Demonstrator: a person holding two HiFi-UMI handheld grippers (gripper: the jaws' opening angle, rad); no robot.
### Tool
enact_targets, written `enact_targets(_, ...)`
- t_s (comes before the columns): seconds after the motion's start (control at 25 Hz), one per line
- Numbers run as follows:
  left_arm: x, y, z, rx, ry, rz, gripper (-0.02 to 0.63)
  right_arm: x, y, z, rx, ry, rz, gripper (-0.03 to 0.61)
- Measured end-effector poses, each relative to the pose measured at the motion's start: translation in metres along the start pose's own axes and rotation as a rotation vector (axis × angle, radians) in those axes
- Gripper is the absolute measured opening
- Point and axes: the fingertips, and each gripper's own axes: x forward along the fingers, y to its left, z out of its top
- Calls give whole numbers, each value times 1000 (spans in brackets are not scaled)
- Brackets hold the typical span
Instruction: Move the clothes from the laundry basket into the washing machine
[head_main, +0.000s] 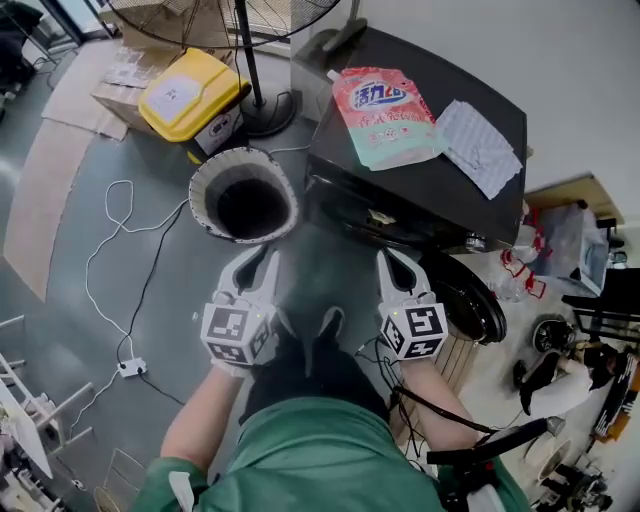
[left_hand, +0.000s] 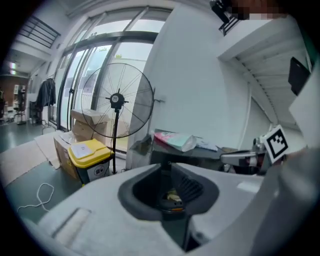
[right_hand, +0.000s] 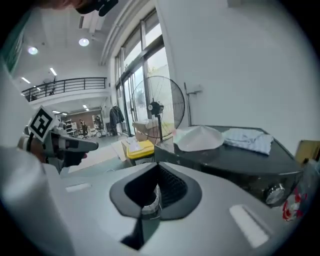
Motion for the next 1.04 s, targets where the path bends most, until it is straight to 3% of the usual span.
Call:
enact_targets(0.4,-43,-41,81,72,-122,14,61,-56,31,88,-101,-130,36,2)
enact_targets(0.76,-82,-18,111,90,-179,97,61,-84,26,126,-121,-199,1,2)
enact_targets(1.04,-112,1,123,104,-210,114,61,-95,45,142,-128,-229,-20,2)
